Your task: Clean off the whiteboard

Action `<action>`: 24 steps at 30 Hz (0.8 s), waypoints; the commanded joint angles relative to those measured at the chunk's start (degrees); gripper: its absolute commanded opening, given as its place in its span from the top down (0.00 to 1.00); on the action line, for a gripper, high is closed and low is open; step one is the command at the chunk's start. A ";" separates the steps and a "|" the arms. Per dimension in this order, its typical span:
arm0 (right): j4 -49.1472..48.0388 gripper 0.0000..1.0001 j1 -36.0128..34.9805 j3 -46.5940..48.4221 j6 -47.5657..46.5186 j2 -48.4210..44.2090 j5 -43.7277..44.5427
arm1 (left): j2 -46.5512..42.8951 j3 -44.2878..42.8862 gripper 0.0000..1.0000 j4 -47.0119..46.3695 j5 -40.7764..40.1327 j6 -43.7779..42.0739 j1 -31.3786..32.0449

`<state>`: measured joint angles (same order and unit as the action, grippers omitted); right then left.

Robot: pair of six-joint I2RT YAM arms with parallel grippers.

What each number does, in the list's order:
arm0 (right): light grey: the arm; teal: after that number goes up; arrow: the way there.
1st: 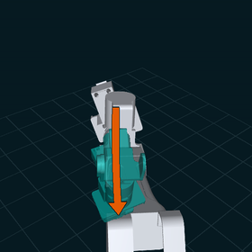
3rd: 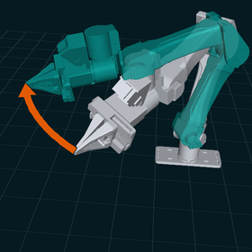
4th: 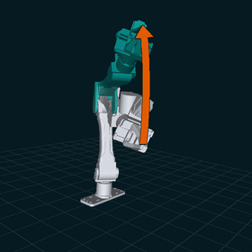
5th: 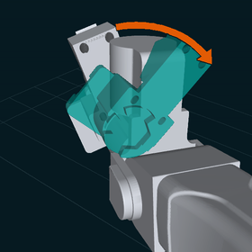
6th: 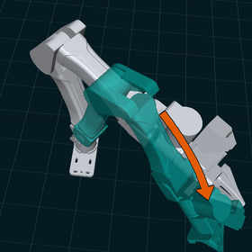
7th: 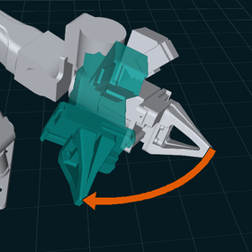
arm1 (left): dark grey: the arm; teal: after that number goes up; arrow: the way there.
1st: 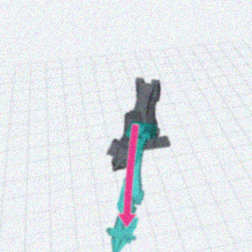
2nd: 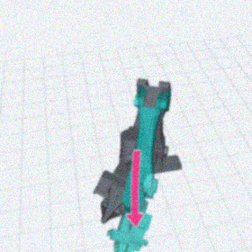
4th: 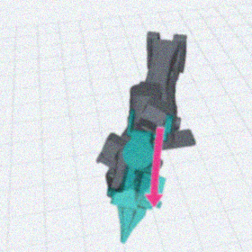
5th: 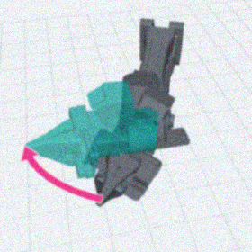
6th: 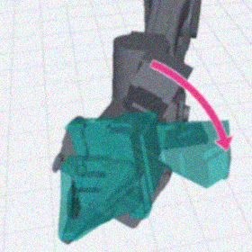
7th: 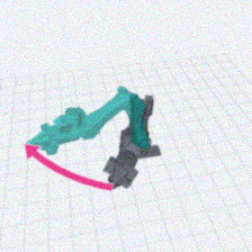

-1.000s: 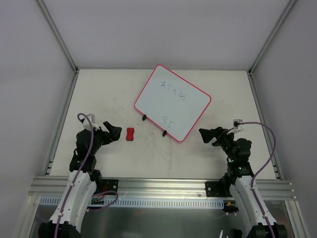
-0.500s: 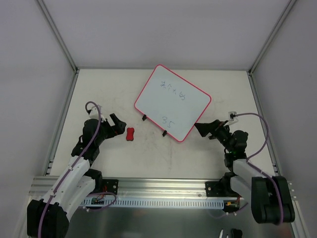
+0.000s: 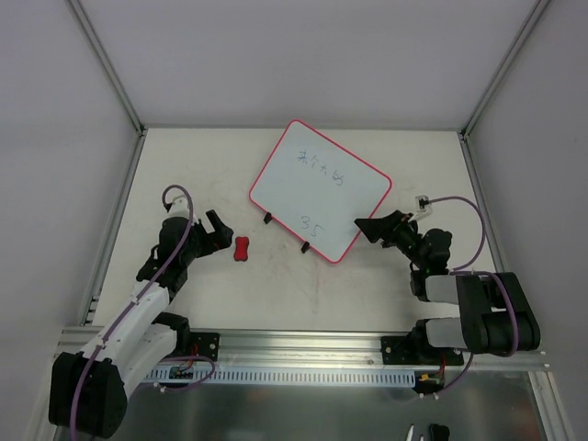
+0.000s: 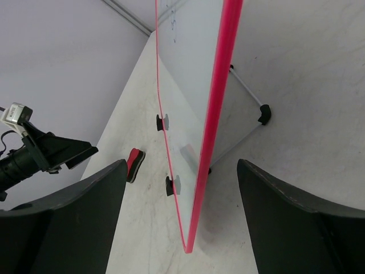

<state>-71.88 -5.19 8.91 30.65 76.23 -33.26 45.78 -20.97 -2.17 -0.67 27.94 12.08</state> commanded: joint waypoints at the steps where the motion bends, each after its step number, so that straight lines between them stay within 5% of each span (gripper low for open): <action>1: -13.01 0.20 -1.40 2.87 -1.38 1.99 -1.02 | 2.29 -2.93 0.01 -0.20 -1.35 0.35 0.58; 10: -15.84 0.29 -4.04 5.86 -4.20 8.59 -0.58 | 8.71 -6.53 0.01 -0.20 1.45 -1.23 2.16; 15: -15.84 0.42 -4.04 5.68 -4.90 9.38 -0.23 | 10.91 -7.68 0.01 0.24 2.60 -0.70 3.74; 19: -15.93 0.56 -4.21 5.86 -4.99 9.73 -0.58 | 14.24 -10.92 0.01 4.00 -1.51 -2.63 7.60; 24: -15.84 0.59 -4.13 5.68 -4.90 9.91 -0.58 | 20.83 -13.92 0.01 8.94 -3.38 -3.42 9.98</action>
<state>-73.47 -8.95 13.21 27.51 85.97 -33.87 64.18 -32.16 2.48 -1.67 26.09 21.50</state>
